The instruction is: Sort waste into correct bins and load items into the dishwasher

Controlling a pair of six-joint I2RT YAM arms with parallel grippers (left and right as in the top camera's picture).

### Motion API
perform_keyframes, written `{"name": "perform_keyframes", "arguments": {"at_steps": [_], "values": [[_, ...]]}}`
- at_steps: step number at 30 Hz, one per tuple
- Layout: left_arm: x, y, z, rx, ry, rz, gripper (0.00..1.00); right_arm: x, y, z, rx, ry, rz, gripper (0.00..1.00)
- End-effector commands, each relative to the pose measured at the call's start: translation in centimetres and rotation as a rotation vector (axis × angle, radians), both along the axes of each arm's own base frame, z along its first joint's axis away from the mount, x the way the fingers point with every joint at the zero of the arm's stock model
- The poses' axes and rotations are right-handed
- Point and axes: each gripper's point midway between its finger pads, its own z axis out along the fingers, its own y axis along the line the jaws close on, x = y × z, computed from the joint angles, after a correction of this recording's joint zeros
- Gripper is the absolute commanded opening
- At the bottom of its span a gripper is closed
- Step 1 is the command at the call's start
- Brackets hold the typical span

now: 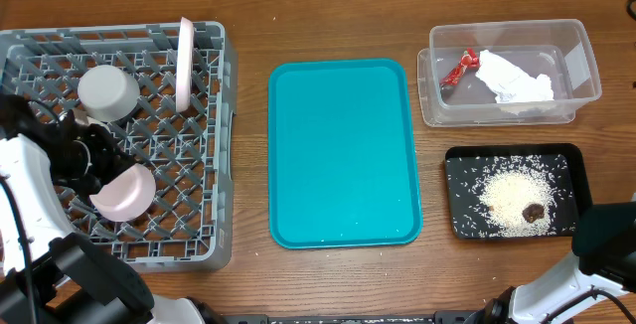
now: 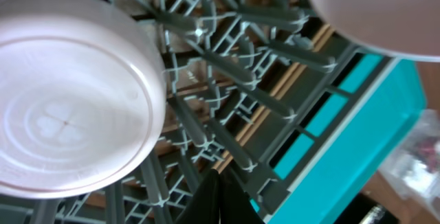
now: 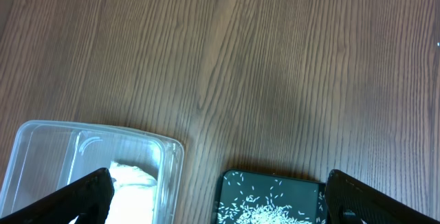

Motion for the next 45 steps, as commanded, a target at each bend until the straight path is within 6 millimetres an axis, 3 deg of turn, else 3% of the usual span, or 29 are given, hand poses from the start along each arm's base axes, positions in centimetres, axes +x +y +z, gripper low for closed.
{"name": "perform_keyframes", "arguments": {"at_steps": [1,5,9,13,16,18,19,23,30,34,37,45], "values": [[0.7,-1.2,1.8,0.003,-0.051,-0.038,0.04,-0.3,0.0,1.7,-0.028,-0.042,-0.004,1.0],[2.2,-5.5,7.2,-0.069,-0.298,-0.185,0.04,-0.3,0.0,1.7,-0.028,-0.042,-0.004,1.0],[1.1,-9.9,11.7,-0.003,-0.428,-0.306,0.04,-0.3,0.0,1.7,-0.028,-0.043,-0.004,1.0],[-1.6,-14.9,14.8,0.066,-0.479,-0.392,0.06,-0.3,0.0,1.7,-0.028,-0.042,-0.004,1.0],[-2.7,-17.2,15.9,0.045,-0.501,-0.419,0.24,-0.3,0.0,1.7,-0.028,-0.043,-0.004,1.0],[-3.9,-19.2,15.7,0.002,-0.468,-0.454,0.25,-0.3,0.0,1.7,-0.028,-0.042,-0.004,1.0],[-4.7,-20.1,15.3,-0.017,-0.436,-0.487,1.0,-0.3,0.0,1.7,-0.028,-0.042,-0.004,1.0],[-4.7,-20.7,15.0,-0.024,-0.421,-0.513,1.0,-0.3,0.0,1.7,-0.028,-0.042,-0.004,1.0],[-4.1,-19.1,13.6,0.066,-0.36,-0.481,1.0,-0.3,0.0,1.7,-0.028,-0.043,-0.004,1.0],[-5.7,-19.1,12.7,0.044,-0.278,-0.481,1.0,-0.3,0.0,1.7,-0.028,-0.043,-0.004,1.0],[-5.9,-18.0,12.1,0.116,-0.251,-0.49,1.0,-0.3,0.0,1.7,-0.028,-0.043,-0.004,1.0],[-5.7,-17.6,10.3,0.217,-0.287,-0.689,1.0,-0.3,0.0,1.7,-0.028,-0.042,-0.004,1.0]]}}
